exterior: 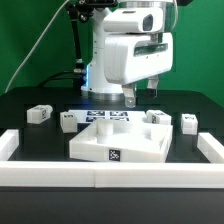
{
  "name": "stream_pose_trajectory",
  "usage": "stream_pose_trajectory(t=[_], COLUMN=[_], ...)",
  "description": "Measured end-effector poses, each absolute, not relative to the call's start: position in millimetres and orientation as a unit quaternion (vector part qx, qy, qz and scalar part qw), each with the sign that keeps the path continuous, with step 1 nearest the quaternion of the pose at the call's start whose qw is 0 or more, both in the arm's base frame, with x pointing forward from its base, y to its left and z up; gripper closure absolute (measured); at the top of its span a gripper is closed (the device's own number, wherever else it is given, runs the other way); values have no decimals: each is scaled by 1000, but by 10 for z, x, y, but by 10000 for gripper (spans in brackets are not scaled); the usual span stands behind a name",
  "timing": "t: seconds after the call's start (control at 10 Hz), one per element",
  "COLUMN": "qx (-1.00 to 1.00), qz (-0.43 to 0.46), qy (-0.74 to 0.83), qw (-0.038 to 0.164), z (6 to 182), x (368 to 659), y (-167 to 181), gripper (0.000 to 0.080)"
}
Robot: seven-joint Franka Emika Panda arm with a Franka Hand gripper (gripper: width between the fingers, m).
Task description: Assemble one leg
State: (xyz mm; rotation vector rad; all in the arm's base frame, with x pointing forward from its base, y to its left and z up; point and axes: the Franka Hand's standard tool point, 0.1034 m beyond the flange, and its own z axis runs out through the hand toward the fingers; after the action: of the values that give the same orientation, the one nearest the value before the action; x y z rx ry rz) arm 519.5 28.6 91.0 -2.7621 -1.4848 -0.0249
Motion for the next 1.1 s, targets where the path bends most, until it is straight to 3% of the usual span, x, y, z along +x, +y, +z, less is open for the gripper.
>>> stream_pose_trajectory(t=[0.5,0.9,1.1], qx=[-820,-821,-822], qz=[21,22,10], qy=[-572,-571,-569], qw=[24,24,21], z=[630,617,500], x=[4843,4839,4740], y=[278,278,342], gripper=[150,150,150])
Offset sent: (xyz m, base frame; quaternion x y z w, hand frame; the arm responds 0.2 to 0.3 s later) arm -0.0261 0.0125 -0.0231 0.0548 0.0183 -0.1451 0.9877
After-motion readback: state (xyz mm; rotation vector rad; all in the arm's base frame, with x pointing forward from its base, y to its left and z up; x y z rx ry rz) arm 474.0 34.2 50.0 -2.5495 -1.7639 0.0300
